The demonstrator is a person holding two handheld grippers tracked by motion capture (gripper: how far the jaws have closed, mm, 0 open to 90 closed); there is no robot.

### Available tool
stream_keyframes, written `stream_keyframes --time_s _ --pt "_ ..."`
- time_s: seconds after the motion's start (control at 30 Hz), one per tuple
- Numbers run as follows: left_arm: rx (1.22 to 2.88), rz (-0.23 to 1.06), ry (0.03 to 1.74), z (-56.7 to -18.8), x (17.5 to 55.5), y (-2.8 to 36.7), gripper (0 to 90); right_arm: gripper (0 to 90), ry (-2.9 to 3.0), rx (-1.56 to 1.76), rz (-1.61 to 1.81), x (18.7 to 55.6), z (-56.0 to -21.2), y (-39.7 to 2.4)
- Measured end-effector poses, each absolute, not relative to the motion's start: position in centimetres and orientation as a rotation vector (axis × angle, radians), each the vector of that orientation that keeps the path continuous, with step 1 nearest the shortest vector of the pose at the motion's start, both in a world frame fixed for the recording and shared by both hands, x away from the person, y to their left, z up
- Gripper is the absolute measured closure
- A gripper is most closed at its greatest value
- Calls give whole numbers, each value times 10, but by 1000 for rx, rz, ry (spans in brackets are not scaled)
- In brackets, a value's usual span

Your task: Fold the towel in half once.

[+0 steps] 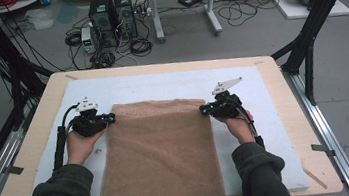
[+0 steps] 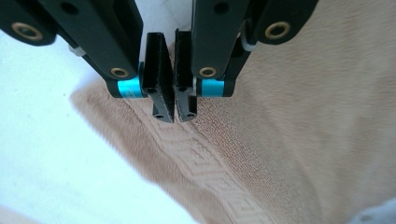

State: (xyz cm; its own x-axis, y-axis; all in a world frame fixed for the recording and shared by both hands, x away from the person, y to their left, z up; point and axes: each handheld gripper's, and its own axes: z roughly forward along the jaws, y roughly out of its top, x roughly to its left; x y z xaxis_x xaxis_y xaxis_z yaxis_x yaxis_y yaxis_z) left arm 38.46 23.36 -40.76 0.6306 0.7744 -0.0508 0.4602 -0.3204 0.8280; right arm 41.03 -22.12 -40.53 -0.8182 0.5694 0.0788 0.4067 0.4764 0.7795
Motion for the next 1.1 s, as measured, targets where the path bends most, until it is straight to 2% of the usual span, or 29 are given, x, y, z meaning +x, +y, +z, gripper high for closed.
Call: stream_keyframes --time_s 0.17,0.33,0.53,0.67,0.73,0.83,0.87,0.97,1.1 --pt "1974 466 898 -396 360 233 864 866 2549 809 1283 392 -391 -227" --pt "2003 471 833 -395 325 238 864 867 2572 729 1322 355 -386 -229" --pt "2050 447 799 -418 283 243 863 866 2646 659 1296 309 -411 -227" --pt "2059 398 811 -435 274 246 857 857 2699 670 1239 300 -432 -223" --pt "2065 382 811 -436 276 247 835 794 2706 679 1243 302 -434 -224" --pt "2040 362 809 -427 280 248 726 624 2661 704 1291 305 -424 -226" --pt "2023 356 810 -423 283 249 679 610 2642 727 1324 307 -420 -227" --pt "1991 343 824 -412 296 248 616 561 2586 769 1350 320 -409 -230" --pt "1995 382 875 -412 316 239 571 503 2575 808 1267 342 -411 -224"
